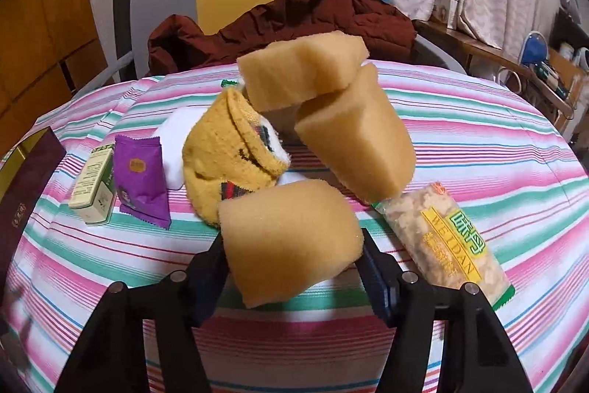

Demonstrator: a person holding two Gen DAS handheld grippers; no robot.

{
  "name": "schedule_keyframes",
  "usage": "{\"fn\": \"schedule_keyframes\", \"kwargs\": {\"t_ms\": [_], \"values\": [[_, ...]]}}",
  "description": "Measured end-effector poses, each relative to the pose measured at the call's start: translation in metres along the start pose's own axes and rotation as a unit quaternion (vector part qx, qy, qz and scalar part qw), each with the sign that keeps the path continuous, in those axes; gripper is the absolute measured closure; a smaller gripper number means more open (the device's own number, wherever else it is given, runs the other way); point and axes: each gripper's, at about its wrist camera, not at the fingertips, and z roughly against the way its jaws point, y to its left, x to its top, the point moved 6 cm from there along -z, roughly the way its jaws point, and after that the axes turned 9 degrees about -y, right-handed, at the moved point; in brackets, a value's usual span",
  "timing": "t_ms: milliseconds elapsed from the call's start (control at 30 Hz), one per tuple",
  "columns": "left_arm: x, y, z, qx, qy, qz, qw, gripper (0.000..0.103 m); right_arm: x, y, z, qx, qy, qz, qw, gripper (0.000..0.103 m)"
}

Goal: Organize objects
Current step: 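Grasp a yellow sponge block with the right tool, then grasp the small green-labelled box with the left tool while the right tool holds the sponge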

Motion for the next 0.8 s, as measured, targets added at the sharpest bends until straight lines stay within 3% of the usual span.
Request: {"fn": "schedule_keyframes", "kwargs": {"t_ms": [233,600,800], "values": [[0.018,-0.004,-0.013,0.017,-0.008,-0.002,0.9998,0.051,-0.004,0.001,0.007,-0.023,-0.013,-0.002,1.000,0.040],[0.057,-0.015,-0.060,-0.015,-0.007,0.051,0.9986,0.051,-0.011,-0.002,0.020,-0.051,-0.030,-0.022,0.998,0.041],[0.087,-0.025,-0.087,-0.025,-0.010,0.065,0.9975,0.041,-0.012,-0.003,0.028,-0.065,-0.048,-0.027,0.996,0.041]]}}
